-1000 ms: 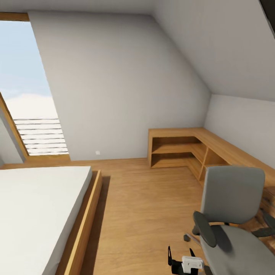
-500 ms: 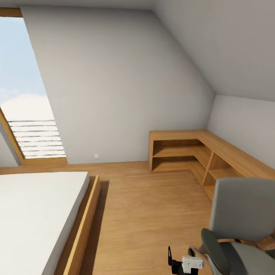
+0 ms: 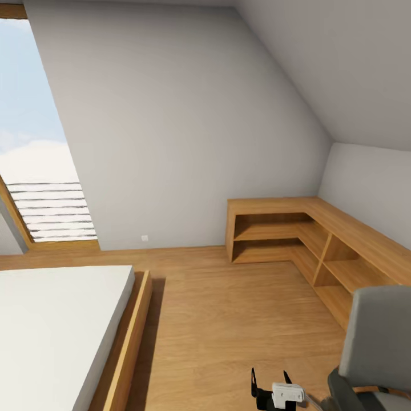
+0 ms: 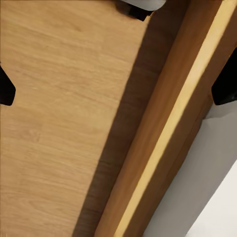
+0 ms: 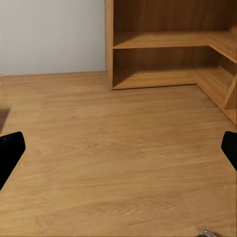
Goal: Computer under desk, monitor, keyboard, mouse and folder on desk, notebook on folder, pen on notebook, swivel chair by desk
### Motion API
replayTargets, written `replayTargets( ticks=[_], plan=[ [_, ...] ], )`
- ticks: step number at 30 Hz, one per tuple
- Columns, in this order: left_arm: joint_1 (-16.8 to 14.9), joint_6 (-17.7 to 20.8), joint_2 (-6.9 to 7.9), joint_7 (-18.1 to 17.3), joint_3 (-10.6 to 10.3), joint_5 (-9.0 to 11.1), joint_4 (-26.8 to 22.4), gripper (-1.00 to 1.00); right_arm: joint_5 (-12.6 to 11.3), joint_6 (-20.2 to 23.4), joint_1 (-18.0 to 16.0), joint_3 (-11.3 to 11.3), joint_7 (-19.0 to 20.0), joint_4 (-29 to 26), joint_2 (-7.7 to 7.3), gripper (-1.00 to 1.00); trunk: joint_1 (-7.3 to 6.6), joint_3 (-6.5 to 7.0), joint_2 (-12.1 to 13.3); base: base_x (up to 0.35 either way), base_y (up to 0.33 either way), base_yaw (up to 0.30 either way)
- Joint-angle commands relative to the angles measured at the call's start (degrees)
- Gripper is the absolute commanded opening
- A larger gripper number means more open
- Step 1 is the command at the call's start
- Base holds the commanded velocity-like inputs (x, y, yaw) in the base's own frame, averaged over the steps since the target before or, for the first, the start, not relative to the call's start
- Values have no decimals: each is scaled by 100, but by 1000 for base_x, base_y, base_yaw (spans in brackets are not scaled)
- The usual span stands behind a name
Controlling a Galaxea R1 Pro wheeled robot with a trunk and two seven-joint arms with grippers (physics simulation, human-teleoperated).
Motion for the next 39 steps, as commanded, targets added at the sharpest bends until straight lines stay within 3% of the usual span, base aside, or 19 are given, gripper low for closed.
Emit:
replayTargets(
  ticks=[1, 39],
  plan=[
    [-1, -17, 6, 41, -43, 47, -9, 100, 26, -9, -7, 35, -59, 8, 2, 100, 6, -10, -10, 305, 123, 0],
    [-1, -16, 6, 43, -44, 47, -9, 100, 29, -9, -7, 35, -77, 13, 2, 100, 6, -10, -10, 325, 10, 0]
  ],
)
